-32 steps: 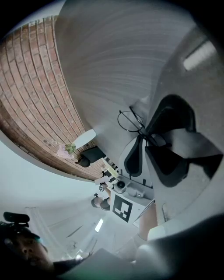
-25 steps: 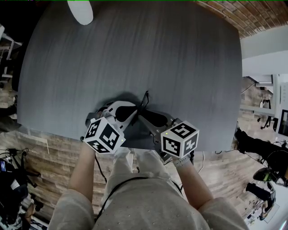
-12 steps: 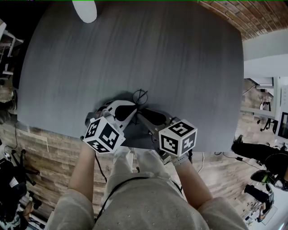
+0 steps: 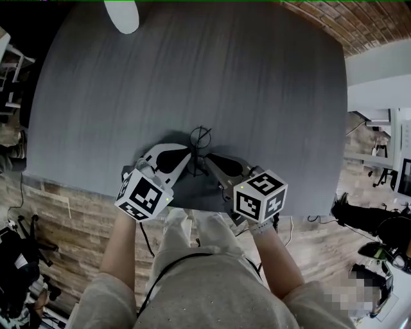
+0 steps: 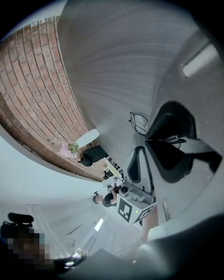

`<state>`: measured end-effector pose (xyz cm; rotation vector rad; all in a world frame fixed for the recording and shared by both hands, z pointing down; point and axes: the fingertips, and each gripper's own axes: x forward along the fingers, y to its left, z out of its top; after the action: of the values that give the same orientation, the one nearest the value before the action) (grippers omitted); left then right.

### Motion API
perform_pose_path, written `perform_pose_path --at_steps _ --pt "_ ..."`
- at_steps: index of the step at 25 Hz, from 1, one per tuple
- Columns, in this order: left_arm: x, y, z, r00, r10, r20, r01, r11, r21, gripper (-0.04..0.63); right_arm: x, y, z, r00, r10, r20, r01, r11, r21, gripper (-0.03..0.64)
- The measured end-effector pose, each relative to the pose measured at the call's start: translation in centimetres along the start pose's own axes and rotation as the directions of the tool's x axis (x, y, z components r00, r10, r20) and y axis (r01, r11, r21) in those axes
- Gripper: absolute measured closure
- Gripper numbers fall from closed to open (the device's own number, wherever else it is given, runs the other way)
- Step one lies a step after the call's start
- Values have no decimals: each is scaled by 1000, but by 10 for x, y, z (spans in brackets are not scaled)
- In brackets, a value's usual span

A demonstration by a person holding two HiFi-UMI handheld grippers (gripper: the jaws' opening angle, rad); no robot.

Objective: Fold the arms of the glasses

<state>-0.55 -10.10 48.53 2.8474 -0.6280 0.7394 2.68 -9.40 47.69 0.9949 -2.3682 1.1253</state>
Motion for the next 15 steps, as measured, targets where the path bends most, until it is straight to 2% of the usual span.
perform_pose_path --at_steps 1,6,10,15 --pt "-3 1 4 1000 15 24 -14 1000 -14 595 -3 0 2 1000 -4 16 4 1000 -15 614" --pt "-25 11 24 984 111 137 -99 991 -95 595 -23 9 17 992 -13 122 25 995 -101 615" --pt "-44 12 33 971 165 176 -136 977 -165 597 -42 16 27 979 -47 196 82 981 -175 615" --pt "-73 7 46 952 219 214 -178 964 -195 597 -72 31 41 950 -78 302 153 960 -234 615"
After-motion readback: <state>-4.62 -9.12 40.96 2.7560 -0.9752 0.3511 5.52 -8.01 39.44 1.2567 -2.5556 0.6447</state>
